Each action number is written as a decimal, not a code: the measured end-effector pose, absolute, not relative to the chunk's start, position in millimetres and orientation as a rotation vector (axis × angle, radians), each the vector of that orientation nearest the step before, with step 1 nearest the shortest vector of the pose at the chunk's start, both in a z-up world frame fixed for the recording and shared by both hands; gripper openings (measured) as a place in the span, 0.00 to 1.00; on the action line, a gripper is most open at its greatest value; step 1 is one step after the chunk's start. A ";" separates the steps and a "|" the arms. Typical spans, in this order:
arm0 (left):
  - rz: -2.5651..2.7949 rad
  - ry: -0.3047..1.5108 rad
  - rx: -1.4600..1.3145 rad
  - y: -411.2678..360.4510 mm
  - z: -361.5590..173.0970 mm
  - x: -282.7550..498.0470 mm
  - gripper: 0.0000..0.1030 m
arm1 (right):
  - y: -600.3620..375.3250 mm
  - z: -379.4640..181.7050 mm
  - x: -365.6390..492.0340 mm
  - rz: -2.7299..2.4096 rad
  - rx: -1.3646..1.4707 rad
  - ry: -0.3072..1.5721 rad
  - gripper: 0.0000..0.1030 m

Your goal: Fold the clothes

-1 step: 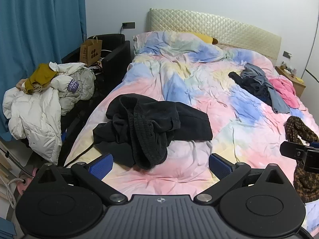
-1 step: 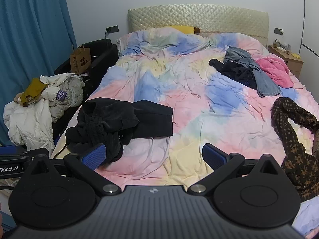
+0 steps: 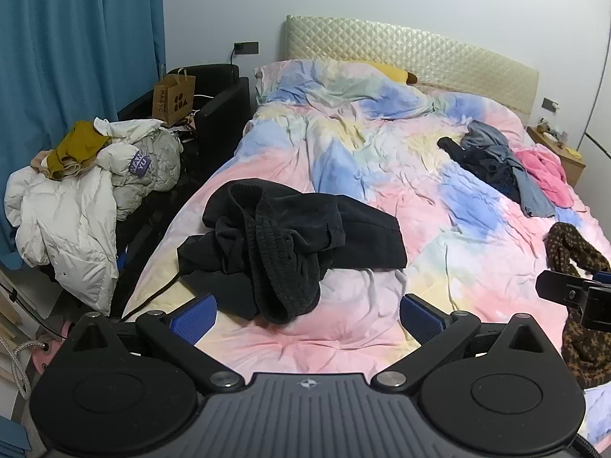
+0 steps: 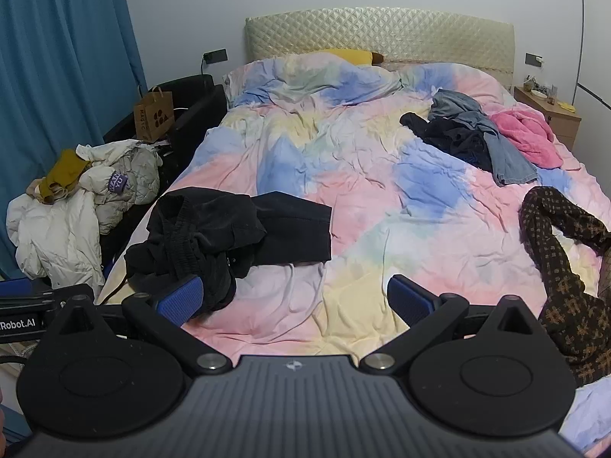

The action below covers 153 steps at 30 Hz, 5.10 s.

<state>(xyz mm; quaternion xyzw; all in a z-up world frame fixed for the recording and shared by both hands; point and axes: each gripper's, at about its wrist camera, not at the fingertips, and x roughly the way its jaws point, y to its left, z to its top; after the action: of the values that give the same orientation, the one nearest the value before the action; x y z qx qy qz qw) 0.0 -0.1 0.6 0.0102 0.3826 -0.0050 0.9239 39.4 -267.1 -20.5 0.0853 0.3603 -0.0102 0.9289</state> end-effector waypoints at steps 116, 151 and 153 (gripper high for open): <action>0.146 1.012 -0.332 153.8 -223.1 176.1 0.80 | -151.9 -104.8 348.7 0.540 -0.014 0.743 0.72; 0.111 1.110 -1.007 148.5 -375.9 194.6 0.55 | -83.5 -228.6 504.2 0.615 -0.104 0.889 0.11; 0.104 1.092 -1.034 144.6 -378.4 196.0 0.48 | -99.8 -216.6 498.8 0.593 -0.070 0.880 0.11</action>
<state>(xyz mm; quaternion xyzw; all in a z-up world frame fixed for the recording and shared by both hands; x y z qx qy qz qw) 196.0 144.6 -378.4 -0.4694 0.4959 0.0470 0.7291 498.8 -99.8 -216.6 -0.0334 0.4194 0.2829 0.8619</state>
